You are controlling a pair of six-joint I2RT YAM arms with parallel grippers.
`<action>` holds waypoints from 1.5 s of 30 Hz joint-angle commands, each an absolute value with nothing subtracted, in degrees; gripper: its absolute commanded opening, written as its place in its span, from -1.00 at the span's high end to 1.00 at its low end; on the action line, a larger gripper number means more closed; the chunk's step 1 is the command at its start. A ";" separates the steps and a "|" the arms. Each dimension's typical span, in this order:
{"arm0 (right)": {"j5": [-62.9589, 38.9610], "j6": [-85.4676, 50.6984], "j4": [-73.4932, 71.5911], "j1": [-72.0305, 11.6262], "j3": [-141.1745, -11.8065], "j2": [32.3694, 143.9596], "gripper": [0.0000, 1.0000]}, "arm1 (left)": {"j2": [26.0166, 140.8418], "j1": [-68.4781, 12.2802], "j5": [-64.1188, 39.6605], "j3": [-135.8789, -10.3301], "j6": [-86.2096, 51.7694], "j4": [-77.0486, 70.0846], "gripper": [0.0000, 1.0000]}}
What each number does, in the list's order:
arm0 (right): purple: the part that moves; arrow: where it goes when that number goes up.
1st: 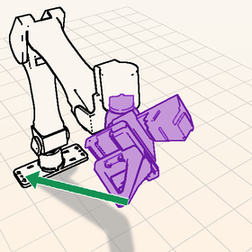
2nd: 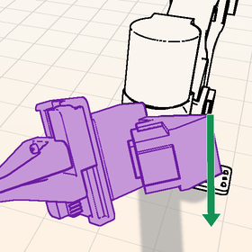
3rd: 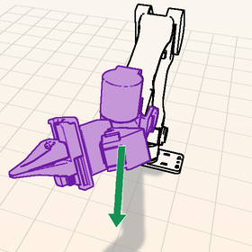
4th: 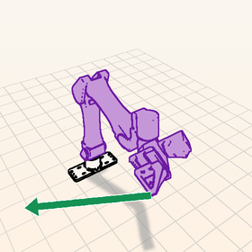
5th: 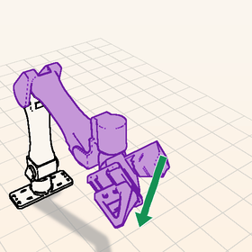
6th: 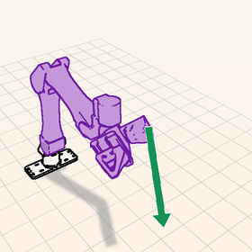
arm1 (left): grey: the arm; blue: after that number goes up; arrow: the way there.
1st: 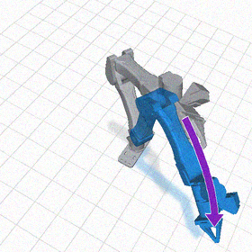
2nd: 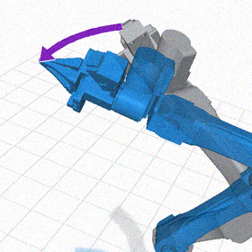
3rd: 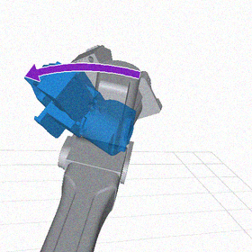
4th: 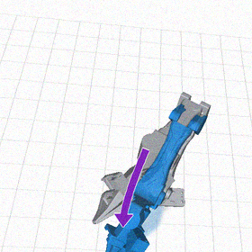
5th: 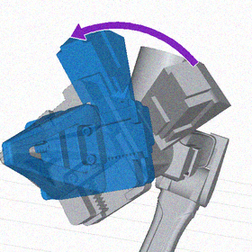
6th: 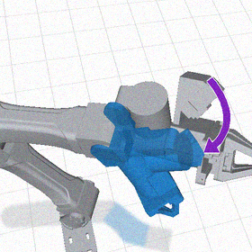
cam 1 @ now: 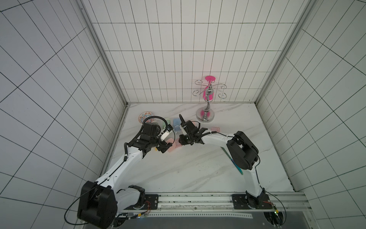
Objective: Put the tray back into the pencil sharpener
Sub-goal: Close the container of the pencil sharpener.
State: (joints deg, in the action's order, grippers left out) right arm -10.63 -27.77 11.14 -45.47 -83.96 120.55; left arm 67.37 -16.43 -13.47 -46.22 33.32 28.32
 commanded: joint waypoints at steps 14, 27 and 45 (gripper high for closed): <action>-13.18 -24.73 12.66 -45.64 -87.81 121.13 0.36 | 76.35 -16.52 -14.31 -48.04 36.21 26.08 -0.95; -12.27 -27.86 13.26 -45.46 -89.80 121.55 0.35 | 84.94 -17.45 -15.74 -53.26 39.44 31.99 -0.82; -16.55 -28.55 12.99 -46.34 -91.63 124.28 0.42 | 87.82 -18.72 -13.71 -51.87 43.81 32.02 -0.29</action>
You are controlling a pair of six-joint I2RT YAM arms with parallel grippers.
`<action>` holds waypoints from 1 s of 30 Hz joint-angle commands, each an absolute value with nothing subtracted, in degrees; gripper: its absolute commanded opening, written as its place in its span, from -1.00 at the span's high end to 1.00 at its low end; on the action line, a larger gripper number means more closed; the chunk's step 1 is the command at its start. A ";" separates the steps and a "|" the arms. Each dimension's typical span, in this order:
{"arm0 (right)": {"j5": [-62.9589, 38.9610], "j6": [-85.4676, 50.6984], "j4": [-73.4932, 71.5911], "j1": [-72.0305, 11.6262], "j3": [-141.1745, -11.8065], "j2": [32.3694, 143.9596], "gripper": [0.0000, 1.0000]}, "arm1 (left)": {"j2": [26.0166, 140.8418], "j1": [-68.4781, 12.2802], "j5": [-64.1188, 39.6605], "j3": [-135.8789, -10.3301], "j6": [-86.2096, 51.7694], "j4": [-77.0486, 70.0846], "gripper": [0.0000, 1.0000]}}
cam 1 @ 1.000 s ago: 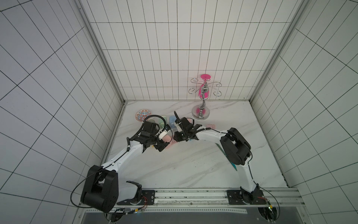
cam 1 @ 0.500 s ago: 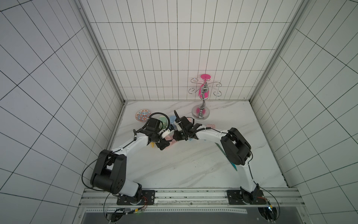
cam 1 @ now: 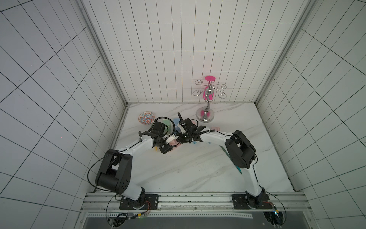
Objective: Put the tray back into the pencil sharpener
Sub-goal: Close the container of the pencil sharpener.
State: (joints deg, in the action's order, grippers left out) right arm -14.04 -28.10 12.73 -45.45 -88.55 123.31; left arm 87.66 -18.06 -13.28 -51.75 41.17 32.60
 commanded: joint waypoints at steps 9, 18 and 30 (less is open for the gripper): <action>-18.98 -29.62 11.64 -46.97 -87.63 120.77 0.50 | 84.91 -19.07 -15.08 -47.79 46.67 28.80 0.03; -22.22 -33.81 6.62 -48.08 -80.83 116.67 0.47 | 83.46 -20.21 -15.84 -47.06 46.54 27.34 0.13; -15.85 -30.62 9.30 -45.99 -74.43 108.72 0.41 | 80.68 -20.30 -16.70 -45.20 45.88 27.44 0.24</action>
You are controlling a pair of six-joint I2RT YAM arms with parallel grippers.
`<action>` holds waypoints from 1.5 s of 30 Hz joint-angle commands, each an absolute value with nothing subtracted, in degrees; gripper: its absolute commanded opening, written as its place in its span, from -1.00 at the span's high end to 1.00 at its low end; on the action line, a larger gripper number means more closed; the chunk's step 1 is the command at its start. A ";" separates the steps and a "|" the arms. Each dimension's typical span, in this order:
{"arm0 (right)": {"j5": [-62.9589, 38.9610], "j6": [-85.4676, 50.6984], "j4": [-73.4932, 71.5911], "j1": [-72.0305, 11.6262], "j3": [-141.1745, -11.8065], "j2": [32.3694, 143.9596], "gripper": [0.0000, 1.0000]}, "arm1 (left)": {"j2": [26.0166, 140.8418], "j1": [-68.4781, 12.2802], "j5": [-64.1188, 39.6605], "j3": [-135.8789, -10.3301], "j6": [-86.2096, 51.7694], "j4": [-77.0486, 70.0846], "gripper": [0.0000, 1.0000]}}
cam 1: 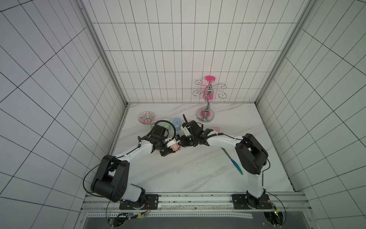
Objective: Put the tray back into the pencil sharpener
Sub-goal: Close the container of the pencil sharpener.
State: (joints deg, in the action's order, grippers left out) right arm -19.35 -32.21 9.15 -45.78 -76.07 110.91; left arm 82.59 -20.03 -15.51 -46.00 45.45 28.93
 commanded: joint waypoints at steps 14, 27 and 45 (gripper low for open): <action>-13.03 -28.48 11.34 -47.79 -77.10 115.73 0.65 | 79.97 -20.57 -16.23 -43.72 44.71 25.84 0.31; -22.07 -30.70 7.15 -48.82 -78.14 118.75 0.69 | 80.69 -20.74 -15.80 -43.86 44.30 26.02 0.37; -19.63 -34.10 3.13 -48.80 -74.26 115.14 0.64 | 81.50 -20.74 -14.17 -44.99 41.36 25.78 0.46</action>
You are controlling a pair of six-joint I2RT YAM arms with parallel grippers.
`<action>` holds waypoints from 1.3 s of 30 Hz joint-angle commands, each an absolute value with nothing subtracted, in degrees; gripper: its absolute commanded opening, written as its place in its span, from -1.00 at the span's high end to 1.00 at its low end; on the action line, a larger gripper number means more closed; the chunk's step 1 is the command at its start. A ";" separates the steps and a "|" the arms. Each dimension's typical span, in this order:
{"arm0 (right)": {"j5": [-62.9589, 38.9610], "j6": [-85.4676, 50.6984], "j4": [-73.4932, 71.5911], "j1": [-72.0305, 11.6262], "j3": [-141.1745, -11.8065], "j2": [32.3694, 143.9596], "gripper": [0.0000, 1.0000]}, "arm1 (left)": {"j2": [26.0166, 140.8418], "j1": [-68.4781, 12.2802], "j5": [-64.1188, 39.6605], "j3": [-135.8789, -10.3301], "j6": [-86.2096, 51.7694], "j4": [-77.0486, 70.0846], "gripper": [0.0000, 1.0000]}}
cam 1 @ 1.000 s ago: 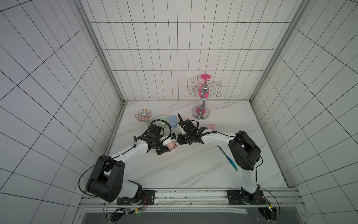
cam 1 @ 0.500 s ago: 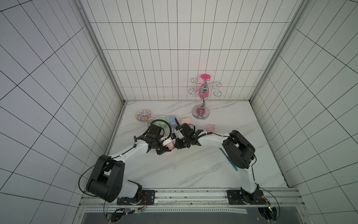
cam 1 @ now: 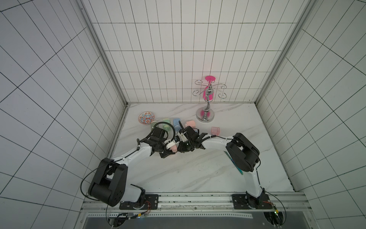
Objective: Put the tray back into the pencil sharpener
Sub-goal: Close the container of the pencil sharpener, then pick up the pencil sharpener from the center of the board.
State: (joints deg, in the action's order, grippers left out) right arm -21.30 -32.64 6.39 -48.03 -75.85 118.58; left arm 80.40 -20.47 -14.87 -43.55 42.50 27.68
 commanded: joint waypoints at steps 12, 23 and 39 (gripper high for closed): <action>-6.06 -38.87 -2.68 -48.78 -62.27 102.31 0.58 | 76.68 -17.42 -13.62 -46.14 28.43 25.48 0.85; -5.04 -39.12 -5.62 -49.30 -55.11 91.54 0.57 | 74.20 -17.40 -10.55 -49.75 12.78 27.60 1.00; 3.70 -34.98 3.91 -49.85 -47.10 74.49 0.57 | 75.12 -17.93 -2.22 -59.32 -15.02 38.09 1.00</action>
State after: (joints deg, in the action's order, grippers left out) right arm -0.36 -35.79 0.40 -49.52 -49.43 76.64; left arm 73.45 -17.58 -3.97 -56.64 -8.01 35.07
